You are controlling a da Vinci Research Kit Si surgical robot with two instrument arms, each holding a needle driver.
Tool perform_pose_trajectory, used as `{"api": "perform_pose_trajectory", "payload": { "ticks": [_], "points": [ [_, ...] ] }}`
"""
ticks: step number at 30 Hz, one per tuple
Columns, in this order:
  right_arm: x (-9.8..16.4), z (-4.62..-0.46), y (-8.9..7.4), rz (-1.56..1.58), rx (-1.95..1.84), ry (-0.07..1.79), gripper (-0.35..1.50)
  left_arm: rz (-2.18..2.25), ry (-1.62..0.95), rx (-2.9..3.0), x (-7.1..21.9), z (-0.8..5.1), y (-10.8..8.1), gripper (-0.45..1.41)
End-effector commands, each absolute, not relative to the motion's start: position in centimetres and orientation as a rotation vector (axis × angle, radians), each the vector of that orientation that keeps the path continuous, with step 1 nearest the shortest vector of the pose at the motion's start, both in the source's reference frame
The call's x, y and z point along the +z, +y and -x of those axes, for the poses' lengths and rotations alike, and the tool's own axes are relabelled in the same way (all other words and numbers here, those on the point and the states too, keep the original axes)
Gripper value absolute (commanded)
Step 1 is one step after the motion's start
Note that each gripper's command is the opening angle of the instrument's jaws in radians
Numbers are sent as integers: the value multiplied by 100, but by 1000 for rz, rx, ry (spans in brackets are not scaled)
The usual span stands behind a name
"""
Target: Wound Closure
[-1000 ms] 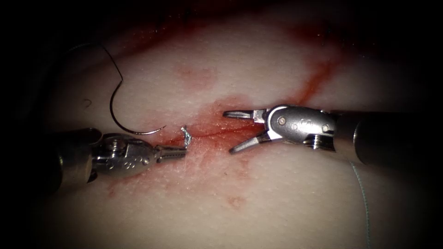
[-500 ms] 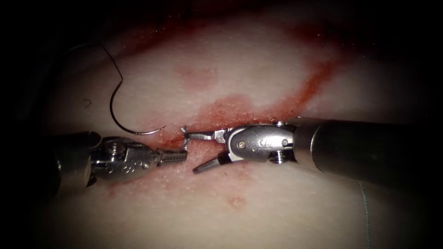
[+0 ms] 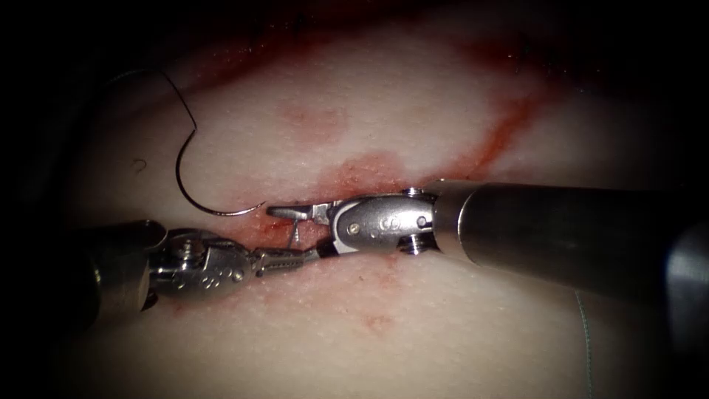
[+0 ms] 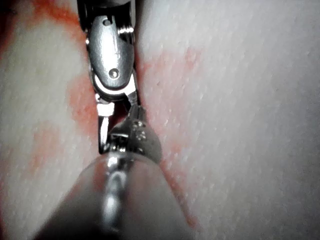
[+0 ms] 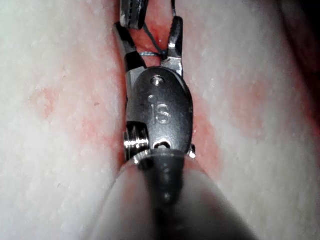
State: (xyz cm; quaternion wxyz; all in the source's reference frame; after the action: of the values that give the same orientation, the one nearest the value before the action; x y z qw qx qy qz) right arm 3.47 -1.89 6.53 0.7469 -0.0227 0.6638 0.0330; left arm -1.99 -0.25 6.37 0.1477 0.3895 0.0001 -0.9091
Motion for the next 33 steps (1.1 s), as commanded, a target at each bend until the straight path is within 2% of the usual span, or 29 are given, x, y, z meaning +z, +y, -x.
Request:
{"api": "perform_pose_trajectory", "payload": {
  "ticks": [1,27,28,29,30,31,32,33],
  "points": [
    [659,-359,-191,52,74,1462,123,-1126,5,-2612,644,205,-27,-45],
    [657,-393,-195,143,29,1483,123,-1149,25,-2601,645,204,-26,-45],
    [658,-393,-196,141,24,1485,108,-1149,25,-2601,645,205,-27,-45],
    [658,-393,-196,141,24,1485,108,-1149,25,-2601,645,205,-27,-45],
    [659,-392,-197,141,20,1490,73,-1149,25,-2602,645,205,-27,-45],
    [661,-391,-201,118,-4,1481,4,-1149,25,-2602,644,205,-27,-45],
    [661,-391,-202,104,-31,1459,-35,-1149,25,-2602,644,205,-27,-45],
    [663,-392,-204,95,-55,1429,-35,-1149,25,-2602,644,205,-28,-45]
  ]
}}
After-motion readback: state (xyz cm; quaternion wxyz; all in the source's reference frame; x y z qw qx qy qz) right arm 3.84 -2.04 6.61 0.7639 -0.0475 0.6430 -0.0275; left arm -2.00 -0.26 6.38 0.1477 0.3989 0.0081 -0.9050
